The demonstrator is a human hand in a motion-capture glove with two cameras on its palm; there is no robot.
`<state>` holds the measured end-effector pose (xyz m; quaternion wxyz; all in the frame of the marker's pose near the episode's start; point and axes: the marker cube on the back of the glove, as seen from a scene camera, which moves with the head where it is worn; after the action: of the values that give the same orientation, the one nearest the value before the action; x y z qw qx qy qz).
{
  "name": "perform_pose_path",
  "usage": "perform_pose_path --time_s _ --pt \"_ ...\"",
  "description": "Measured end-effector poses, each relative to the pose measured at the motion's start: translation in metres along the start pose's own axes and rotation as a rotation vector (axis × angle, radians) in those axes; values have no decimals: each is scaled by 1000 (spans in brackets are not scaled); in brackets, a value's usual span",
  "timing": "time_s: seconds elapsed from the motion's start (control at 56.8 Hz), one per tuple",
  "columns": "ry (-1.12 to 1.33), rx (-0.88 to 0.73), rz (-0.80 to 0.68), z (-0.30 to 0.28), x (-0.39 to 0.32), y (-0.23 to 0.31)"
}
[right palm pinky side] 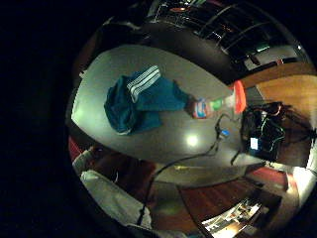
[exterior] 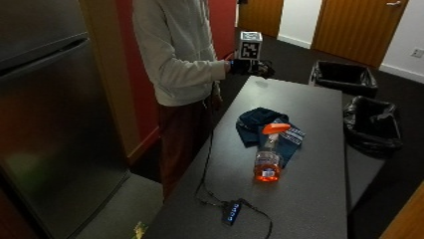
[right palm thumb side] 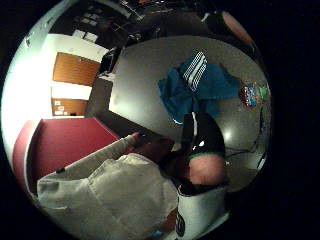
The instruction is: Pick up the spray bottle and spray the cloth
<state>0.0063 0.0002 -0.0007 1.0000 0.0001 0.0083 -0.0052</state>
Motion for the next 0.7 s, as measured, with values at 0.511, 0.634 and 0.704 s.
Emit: perform_pose_path --time_s 0.511,0.634,0.704 --pt "4 -48 -130 31 -3 2" --pt "-9 23 -117 28 0 6" --pt "-20 28 -124 31 -4 11"
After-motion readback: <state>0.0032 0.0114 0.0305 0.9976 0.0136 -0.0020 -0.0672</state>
